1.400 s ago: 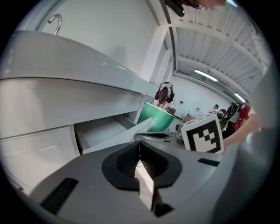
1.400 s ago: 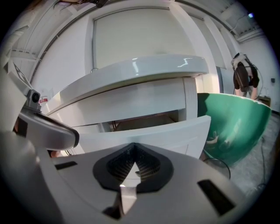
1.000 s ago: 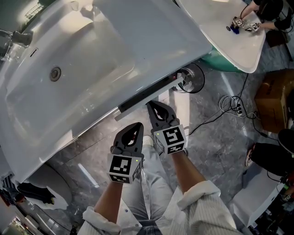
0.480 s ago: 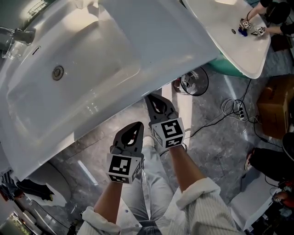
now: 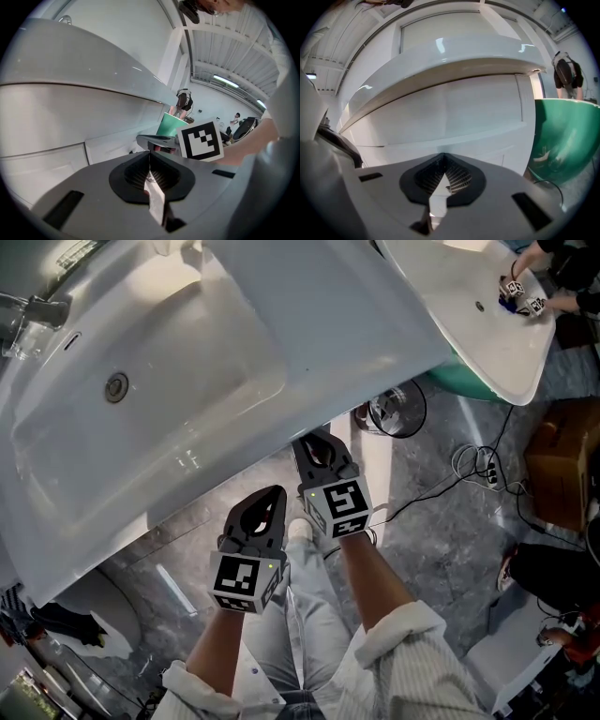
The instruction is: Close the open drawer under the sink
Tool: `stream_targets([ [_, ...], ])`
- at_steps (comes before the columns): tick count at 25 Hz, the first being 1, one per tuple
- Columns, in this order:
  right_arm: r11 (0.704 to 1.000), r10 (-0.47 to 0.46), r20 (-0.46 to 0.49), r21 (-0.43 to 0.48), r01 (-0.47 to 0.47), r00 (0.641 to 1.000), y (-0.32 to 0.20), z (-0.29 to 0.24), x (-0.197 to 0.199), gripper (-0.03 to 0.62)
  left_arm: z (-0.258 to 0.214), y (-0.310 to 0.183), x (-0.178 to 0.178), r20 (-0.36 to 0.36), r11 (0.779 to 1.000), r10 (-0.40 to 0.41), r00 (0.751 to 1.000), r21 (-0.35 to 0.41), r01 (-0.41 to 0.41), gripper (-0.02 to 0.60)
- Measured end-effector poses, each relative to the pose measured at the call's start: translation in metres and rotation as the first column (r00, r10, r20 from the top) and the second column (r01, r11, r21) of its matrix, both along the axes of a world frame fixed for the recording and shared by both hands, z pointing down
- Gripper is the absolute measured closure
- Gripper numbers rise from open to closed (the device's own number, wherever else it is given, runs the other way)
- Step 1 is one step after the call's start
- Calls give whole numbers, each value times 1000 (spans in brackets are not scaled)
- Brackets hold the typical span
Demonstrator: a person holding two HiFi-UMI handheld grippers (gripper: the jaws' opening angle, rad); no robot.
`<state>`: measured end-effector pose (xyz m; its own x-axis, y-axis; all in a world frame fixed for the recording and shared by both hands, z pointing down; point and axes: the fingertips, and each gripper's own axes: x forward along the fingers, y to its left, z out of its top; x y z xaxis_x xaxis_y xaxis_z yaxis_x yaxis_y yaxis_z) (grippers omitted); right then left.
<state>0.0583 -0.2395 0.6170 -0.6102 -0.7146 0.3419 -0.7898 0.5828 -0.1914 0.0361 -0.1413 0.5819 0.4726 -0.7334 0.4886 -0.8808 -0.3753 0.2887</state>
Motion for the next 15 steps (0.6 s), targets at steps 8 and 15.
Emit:
stream_targets([
  [8, 1000, -11, -13, 4, 11, 1000, -1, 2, 0, 583, -2, -2, 1, -6, 1000, -17, 1000, 14, 17, 565],
  [15, 1000, -2, -16, -24, 2, 1000, -2, 3, -1, 583, -9, -1, -2, -5, 999, -37, 999, 26, 37, 565],
])
